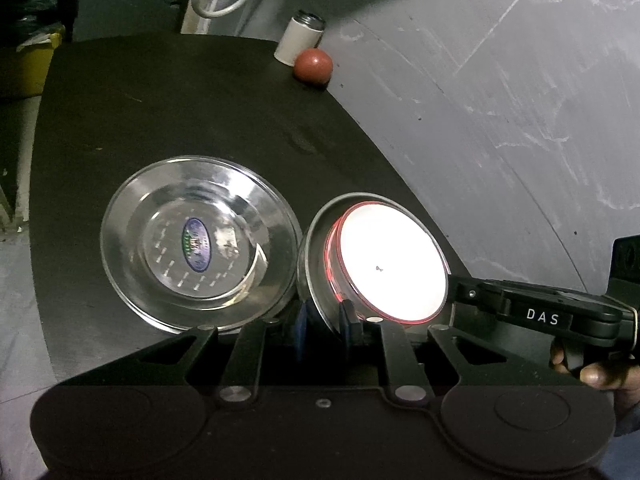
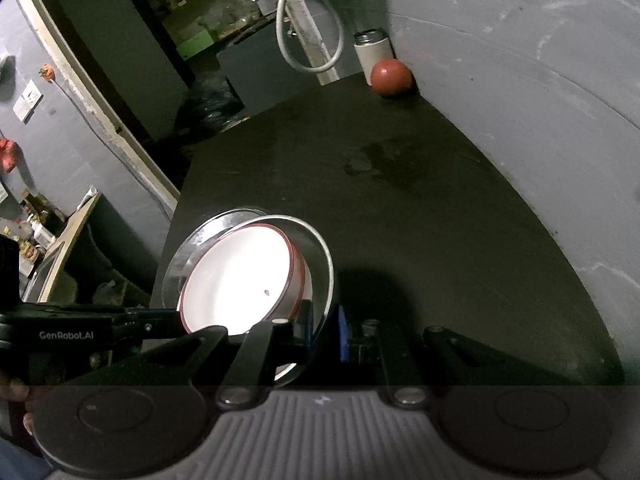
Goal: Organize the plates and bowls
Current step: 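Lift the steel bowl holding the white bowls with both tools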
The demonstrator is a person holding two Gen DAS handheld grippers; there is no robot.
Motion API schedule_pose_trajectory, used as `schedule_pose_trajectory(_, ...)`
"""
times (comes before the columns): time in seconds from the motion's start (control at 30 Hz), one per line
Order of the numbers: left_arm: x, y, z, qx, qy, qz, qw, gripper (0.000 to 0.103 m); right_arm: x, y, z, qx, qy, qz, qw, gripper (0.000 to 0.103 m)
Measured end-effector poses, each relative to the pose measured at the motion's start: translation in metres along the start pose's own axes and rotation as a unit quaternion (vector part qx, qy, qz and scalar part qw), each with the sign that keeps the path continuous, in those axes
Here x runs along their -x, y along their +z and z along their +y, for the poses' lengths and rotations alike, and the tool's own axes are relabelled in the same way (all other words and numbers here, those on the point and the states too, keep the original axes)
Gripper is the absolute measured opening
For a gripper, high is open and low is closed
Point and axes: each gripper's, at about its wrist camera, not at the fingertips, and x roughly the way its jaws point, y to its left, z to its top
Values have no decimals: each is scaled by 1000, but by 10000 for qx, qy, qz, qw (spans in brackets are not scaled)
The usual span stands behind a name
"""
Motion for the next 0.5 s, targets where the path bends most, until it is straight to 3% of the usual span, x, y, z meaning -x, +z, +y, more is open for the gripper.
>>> schedule_pose_trajectory(0.5, 19, 6, 14, 151, 205, -185, 9995, 18, -15, 14, 16, 239, 195, 45, 9995, 14)
